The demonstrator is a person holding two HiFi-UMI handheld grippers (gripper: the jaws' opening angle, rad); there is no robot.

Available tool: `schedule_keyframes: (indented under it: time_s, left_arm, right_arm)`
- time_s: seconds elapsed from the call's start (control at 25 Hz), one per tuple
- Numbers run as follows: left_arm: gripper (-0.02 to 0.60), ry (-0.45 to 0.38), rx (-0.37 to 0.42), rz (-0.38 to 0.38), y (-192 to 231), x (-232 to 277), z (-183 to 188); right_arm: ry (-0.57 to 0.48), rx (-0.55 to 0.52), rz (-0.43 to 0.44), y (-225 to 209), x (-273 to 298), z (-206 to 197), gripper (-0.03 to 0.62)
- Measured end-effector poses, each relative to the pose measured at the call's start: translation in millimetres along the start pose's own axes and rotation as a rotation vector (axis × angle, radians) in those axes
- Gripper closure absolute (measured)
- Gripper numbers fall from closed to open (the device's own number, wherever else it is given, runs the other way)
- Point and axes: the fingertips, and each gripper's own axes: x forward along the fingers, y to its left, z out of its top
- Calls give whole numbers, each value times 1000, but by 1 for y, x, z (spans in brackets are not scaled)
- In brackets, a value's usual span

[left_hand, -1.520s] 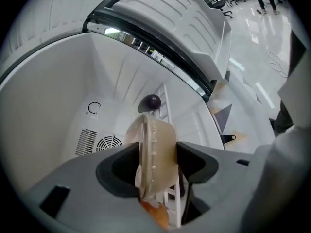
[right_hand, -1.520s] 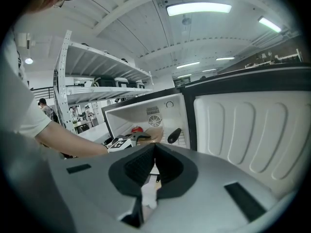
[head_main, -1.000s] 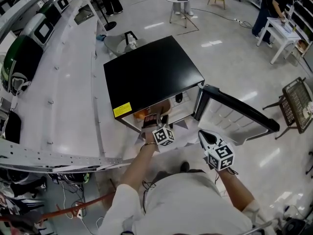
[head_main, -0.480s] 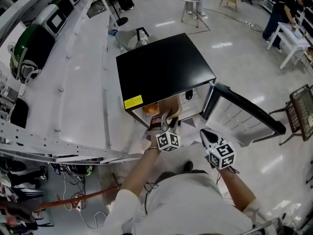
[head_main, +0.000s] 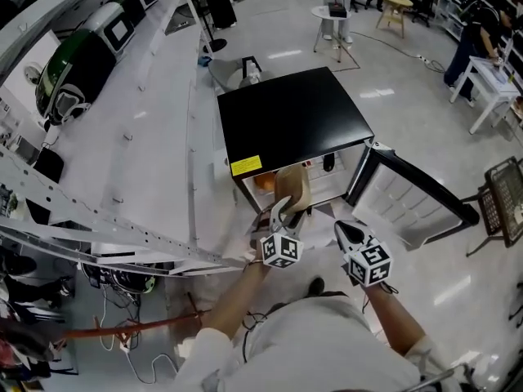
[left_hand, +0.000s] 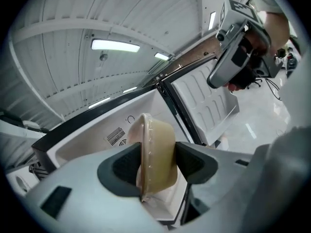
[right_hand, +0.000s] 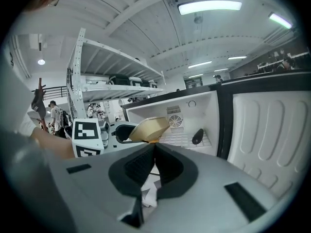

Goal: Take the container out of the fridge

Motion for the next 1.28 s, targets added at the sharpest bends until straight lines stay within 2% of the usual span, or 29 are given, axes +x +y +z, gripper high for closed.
schedule_keyframes:
  time_s: [0.24, 0.56, 1.04, 1.28]
  left_arm:
    - [356, -65, -118, 21, 11, -49, 8]
    - [356, -155, -261, 1, 9, -110, 13]
    - [356, -178, -458, 61, 17, -201, -6]
    - [356, -189, -522, 99, 23, -223, -6]
  right_arm:
    - [-12, -9, -5, 26, -2, 2, 588]
    - [-26, -27, -30, 58, -16, 2, 588]
    - [-97, -61, -140, 78, -59, 7, 588]
    - [-116, -87, -146, 82, -77, 8, 588]
